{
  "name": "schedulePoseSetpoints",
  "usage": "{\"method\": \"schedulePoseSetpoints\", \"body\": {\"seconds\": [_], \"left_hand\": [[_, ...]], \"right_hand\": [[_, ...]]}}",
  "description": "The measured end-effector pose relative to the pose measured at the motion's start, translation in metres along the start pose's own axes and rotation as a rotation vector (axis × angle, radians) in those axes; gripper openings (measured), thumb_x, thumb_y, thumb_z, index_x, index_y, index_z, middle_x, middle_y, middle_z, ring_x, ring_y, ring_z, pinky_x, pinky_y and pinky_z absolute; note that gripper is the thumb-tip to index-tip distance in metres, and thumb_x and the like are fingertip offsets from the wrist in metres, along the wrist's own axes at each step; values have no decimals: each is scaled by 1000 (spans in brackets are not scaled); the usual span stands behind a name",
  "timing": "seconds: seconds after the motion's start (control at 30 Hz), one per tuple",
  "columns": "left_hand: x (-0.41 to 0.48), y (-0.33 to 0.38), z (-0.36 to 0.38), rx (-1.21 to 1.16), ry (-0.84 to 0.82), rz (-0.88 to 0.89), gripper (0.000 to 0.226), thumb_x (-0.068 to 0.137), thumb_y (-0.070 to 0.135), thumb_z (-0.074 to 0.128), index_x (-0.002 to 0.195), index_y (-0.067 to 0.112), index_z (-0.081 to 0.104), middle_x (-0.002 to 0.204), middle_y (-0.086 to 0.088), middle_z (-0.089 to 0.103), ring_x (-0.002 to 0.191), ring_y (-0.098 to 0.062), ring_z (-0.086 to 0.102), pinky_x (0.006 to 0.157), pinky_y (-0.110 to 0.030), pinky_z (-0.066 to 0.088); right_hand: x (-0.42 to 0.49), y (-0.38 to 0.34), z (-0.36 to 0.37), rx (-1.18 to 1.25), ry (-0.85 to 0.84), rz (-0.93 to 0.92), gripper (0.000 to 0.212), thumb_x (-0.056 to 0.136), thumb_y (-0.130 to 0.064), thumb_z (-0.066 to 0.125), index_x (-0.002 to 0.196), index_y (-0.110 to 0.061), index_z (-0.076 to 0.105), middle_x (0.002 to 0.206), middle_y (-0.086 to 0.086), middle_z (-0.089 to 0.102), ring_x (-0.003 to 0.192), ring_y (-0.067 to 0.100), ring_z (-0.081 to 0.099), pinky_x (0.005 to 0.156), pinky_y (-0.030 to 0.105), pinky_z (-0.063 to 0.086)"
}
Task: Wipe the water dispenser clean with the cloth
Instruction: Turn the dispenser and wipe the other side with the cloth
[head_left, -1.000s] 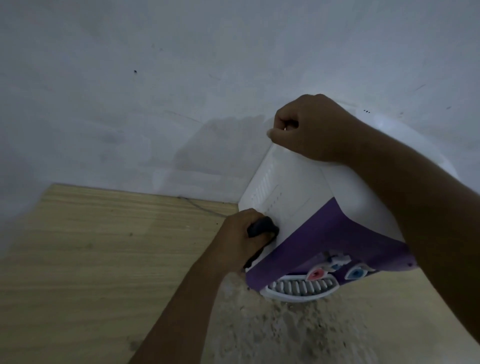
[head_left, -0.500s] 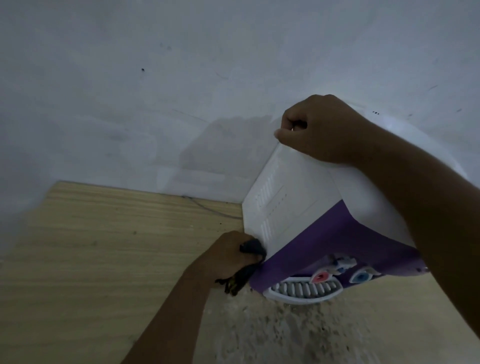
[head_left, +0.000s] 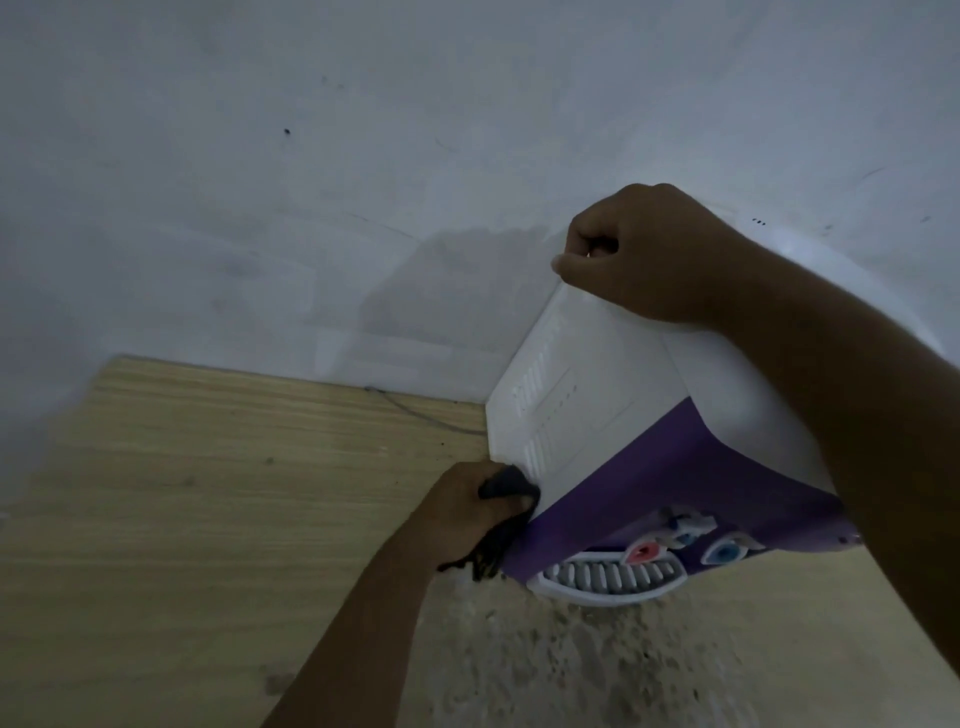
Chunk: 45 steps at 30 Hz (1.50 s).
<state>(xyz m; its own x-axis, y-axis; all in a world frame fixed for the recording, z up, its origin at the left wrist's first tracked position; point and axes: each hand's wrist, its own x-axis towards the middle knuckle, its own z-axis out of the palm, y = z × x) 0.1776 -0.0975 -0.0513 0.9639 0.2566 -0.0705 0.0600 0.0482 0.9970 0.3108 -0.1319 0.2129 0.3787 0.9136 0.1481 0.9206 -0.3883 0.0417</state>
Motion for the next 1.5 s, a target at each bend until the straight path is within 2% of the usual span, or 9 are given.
{"method": "schedulePoseSetpoints", "body": {"seconds": [0.1,0.23,0.63,0.77,0.87,1.03,1.17,1.33,1.5], "left_hand": [[6,-3,-6,109,-24,-22,15,92,23,65,85,11,70,78,1,69,73,-13,65,64,-19,48],[32,-18,7,218,283,30,14,95,15,59,97,6,69,91,-5,68,80,-14,60,63,-5,40],[115,-31,4,224,698,266,27,87,-5,60,65,10,61,64,2,52,62,-14,50,54,-11,29],[121,-34,2,169,654,258,17,90,-2,60,76,3,69,75,-4,63,70,-17,57,66,-26,48],[105,-34,5,90,565,223,9,92,5,63,92,8,72,87,-4,67,83,-16,62,78,-27,50],[57,-29,15,-56,433,180,7,92,15,66,96,17,70,87,7,68,77,0,62,72,-12,47],[42,-32,8,-41,329,163,10,92,20,66,92,11,70,84,-3,70,76,-11,65,67,-18,51],[66,-31,8,-13,439,220,8,93,17,64,89,10,67,79,5,62,72,-8,59,69,-15,44],[103,-17,0,56,562,253,7,91,9,65,94,7,71,90,-7,68,84,-18,63,76,-16,47]], "right_hand": [[0,0,1,-13,-4,-4,28,87,-32,61,69,-11,62,57,-4,50,57,9,47,55,22,33],[0,-1,1,-4,3,-4,28,87,-32,61,68,-11,62,57,-4,50,56,9,47,55,21,33],[0,2,1,8,15,-10,30,87,-32,62,67,-11,62,53,-4,46,54,8,46,54,16,30],[1,4,2,32,26,-11,32,87,-32,62,66,-8,60,52,-1,44,54,5,46,50,10,28],[1,5,3,31,17,-20,31,87,-32,62,66,-9,61,52,-2,46,52,9,45,52,18,33],[1,4,4,36,-12,-36,30,86,-31,62,63,-12,59,53,-4,46,51,10,43,57,26,39],[1,4,5,18,-15,-38,30,84,-33,61,61,-14,57,52,-4,47,50,10,44,58,29,43],[1,5,4,38,0,-39,31,86,-31,62,62,-14,57,52,-5,45,50,8,44,55,24,35],[3,8,4,38,22,-37,33,87,-30,62,63,-8,58,50,-1,45,51,7,46,48,9,29]]}}
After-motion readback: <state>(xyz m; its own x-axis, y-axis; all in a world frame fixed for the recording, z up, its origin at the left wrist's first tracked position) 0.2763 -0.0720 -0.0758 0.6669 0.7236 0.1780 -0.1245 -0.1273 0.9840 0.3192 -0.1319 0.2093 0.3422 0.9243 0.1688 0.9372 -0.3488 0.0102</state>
